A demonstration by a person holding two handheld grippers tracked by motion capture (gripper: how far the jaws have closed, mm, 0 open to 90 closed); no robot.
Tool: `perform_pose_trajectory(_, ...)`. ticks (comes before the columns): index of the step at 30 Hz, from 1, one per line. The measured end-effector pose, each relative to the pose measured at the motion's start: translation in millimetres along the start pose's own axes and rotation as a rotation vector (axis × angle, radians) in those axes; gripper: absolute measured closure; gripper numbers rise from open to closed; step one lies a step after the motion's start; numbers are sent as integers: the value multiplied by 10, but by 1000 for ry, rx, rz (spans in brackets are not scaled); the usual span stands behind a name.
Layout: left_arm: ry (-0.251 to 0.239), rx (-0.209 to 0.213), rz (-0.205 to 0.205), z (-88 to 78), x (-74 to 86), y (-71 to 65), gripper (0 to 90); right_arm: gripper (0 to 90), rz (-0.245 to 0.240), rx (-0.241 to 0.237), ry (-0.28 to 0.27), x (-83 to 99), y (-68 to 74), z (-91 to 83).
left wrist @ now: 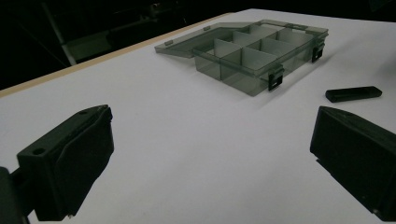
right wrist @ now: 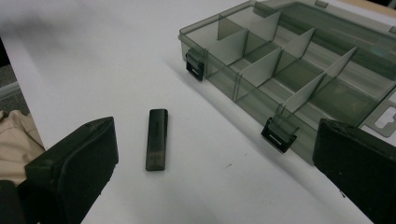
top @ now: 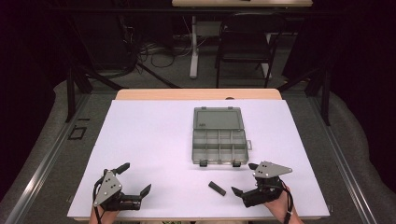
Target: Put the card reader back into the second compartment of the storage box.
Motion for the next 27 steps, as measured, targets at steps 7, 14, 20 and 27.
perform_pose_trajectory(7,0,1,3,-2,-1,0,0,0,-4,-16,44,24,39,91)
perform_pose_trajectory(14,0,0,2,-6,-2,6,0,0,-11,-34,91,55,83,186)
perform_pose_trajectory(20,3,-3,4,-6,0,6,0,0,-22,-45,111,51,122,257)
perform_pose_trajectory(27,0,-3,2,-11,-1,13,0,0,-32,-54,135,54,176,339)
Point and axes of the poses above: each handheld gripper's, and its own axes: z roughly forward along the jaws, x roughly out of its underside, y roughly to its left, the point moved 9 cm from there along z, roughly forward along the jaws, and after that the axes turned 5 degrees about -y, right-handed, at the moved point
